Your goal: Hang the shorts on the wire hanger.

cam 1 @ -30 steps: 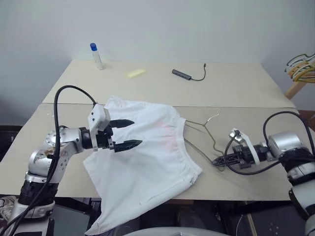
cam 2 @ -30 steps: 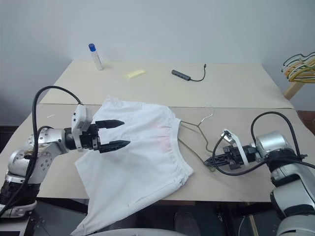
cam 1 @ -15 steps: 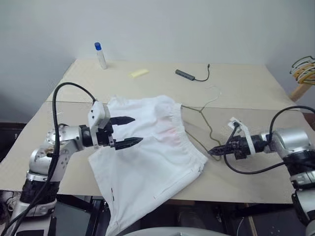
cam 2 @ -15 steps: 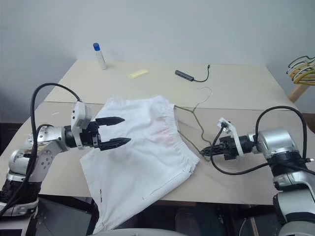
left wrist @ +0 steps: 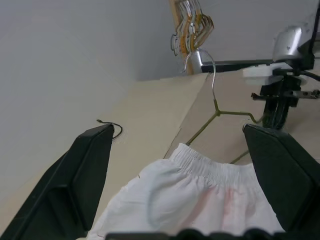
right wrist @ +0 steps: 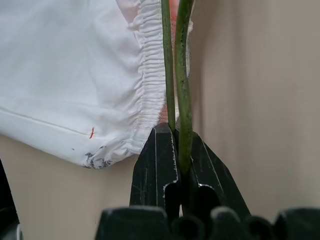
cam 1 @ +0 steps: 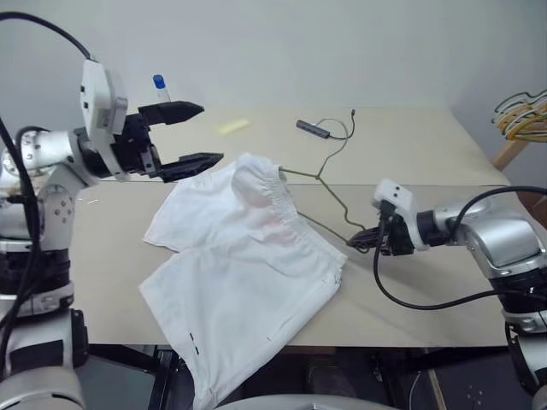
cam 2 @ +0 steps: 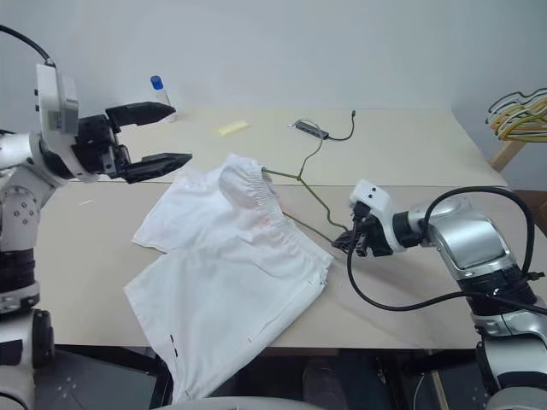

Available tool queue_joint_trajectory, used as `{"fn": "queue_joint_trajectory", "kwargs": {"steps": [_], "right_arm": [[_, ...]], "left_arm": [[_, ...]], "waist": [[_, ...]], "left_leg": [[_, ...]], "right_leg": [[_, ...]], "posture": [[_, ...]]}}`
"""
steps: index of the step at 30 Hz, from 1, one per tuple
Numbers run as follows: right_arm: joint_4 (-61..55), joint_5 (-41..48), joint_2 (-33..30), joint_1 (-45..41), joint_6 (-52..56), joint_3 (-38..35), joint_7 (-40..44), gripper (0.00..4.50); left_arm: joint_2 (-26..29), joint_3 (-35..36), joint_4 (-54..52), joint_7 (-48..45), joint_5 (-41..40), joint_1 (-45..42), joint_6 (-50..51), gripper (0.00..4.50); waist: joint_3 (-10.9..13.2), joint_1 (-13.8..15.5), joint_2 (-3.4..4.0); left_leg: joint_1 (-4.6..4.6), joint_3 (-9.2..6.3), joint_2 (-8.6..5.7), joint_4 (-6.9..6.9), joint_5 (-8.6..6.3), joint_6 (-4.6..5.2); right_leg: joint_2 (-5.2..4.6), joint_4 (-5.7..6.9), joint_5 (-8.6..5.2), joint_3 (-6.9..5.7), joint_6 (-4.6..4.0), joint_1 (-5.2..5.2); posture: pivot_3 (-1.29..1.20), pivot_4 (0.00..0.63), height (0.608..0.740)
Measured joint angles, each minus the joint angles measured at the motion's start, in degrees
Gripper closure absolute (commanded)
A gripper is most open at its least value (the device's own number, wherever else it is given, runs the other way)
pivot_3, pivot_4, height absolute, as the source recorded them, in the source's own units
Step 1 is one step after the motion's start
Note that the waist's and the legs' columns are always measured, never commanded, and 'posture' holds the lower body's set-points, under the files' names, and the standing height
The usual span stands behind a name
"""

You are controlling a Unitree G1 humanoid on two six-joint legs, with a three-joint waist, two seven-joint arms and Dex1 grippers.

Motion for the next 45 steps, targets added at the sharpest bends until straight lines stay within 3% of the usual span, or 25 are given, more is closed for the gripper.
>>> {"fn": "queue_joint_trajectory", "kwargs": {"steps": [7,15,34,38,45], "right_arm": [[-3.9,-3.7,0.6,-2.8,-2.8,5.2,-0.1,4.50],[-6.1,-6.9,1.4,-5.1,-3.9,8.3,-0.6,4.50],[-12.2,-8.2,1.2,-5.8,0.3,11.0,-1.8,4.50],[-12.5,-8.1,1.0,-5.8,0.6,11.0,-1.9,4.50],[-12.7,-8.1,0.8,-5.8,1.0,11.0,-2.0,4.50]], "left_arm": [[2.6,-8.5,13.7,-12.6,8.2,-5.7,-7.4,0.03],[-0.7,-14.7,22.8,-20.7,12.4,-12.5,-10.9,0.03],[-2.9,-33.8,33.9,-22.0,10.4,-17.2,-19.4,0.03],[-3.2,-34.9,36.2,-22.0,10.5,-18.3,-20.0,0.90],[-4.2,-34.9,37.9,-22.0,10.5,-19.0,-20.0,3.19]], "waist": [[0.0,0.4,0.00],[0.0,0.3,-0.01],[0.0,-0.9,-0.01],[0.0,-1.4,-0.01],[0.0,-1.8,-0.01]], "left_leg": [[-0.23,-0.01,-0.01,0.01,0.00,0.00],[-0.64,0.00,-0.01,0.15,0.02,0.01],[-0.66,-0.02,0.00,0.21,0.02,0.01],[-0.68,-0.04,-0.01,0.23,0.02,0.01],[-0.69,-0.05,0.00,0.23,0.02,0.01]], "right_leg": [[-0.01,0.01,-0.01,-0.05,-0.01,-0.19],[-0.01,0.20,0.01,-0.02,-0.03,-0.68],[0.00,0.26,0.00,-0.01,-0.02,-0.71],[0.00,0.26,0.00,-0.02,-0.02,-0.71],[0.00,0.27,0.00,-0.02,-0.02,-0.72]], "posture": [[0.06,0.000,0.740],[0.04,0.000,0.740],[-0.03,0.000,0.740],[-0.03,0.000,0.740],[-0.03,0.000,0.740]]}}
